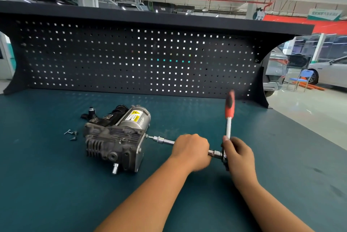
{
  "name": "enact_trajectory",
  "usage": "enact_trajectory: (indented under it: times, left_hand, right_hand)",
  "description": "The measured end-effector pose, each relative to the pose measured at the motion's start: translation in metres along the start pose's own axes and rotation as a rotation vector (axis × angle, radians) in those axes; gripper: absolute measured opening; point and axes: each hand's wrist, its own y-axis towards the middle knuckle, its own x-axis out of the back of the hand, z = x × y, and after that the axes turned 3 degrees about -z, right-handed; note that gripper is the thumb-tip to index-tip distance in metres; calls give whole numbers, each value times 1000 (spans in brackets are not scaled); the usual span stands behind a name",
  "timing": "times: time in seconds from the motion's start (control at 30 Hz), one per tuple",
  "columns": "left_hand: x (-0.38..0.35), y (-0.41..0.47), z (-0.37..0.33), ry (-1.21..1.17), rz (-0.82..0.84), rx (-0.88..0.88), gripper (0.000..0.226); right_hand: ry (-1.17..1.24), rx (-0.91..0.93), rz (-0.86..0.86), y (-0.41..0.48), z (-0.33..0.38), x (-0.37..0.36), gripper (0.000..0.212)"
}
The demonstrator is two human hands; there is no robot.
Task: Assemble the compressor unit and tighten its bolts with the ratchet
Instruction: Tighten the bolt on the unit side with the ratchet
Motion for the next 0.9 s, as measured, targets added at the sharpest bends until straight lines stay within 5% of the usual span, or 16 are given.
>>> enact_trajectory:
  times: [0.2, 0.27, 0.4, 0.47, 0.53, 0.77, 0.83, 0.9]
  left_hand:
    - [9, 2, 5, -26, -82, 7, 23]
    - [8, 0, 6, -18, -81, 11, 23]
    - [4, -3, 2, 4, -25, 17, 17]
    - [1, -4, -1, 15, 7, 29, 16]
    - [-1, -4, -2, 15, 16, 26, 18]
    - [6, -1, 3, -21, -124, 7, 26]
    - [4, -2, 3, -26, -118, 20, 25]
    - [2, -2, 3, -21, -77, 37, 25]
  right_hand:
    - [-96, 649, 0, -12, 7, 4, 13]
    - [-106, 576, -2, -10, 6, 3, 16]
    - [-48, -27, 3, 0, 10, -6, 34]
    - [-146, -181, 40, 6, 8, -7, 36]
    - [-160, -89, 43, 5, 4, -6, 35]
    - [-189, 757, -11, -14, 9, 1, 13]
    - [-190, 673, -20, -12, 5, -1, 20]
    - [-122, 348, -30, -10, 8, -7, 30]
